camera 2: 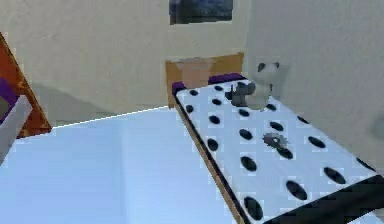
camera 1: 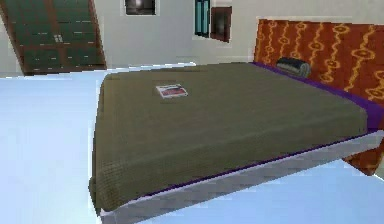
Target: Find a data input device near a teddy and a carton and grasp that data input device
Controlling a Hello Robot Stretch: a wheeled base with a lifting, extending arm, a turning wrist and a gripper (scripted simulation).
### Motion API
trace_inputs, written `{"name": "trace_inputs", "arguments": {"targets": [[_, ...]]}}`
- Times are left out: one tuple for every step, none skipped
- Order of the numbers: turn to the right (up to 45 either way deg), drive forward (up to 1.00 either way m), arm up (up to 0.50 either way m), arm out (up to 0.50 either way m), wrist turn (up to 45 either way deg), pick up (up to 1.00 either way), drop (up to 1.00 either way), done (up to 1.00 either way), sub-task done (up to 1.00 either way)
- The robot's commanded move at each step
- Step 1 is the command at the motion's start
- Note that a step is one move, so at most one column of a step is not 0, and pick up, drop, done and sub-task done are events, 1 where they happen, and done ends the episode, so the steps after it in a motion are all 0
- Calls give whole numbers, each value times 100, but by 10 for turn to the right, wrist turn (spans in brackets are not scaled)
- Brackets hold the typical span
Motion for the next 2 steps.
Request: {"name": "trace_inputs", "arguments": {"targets": [[450,0,0,0,0,0,0,0,0],[360,0,0,0,0,0,0,0,0]]}}
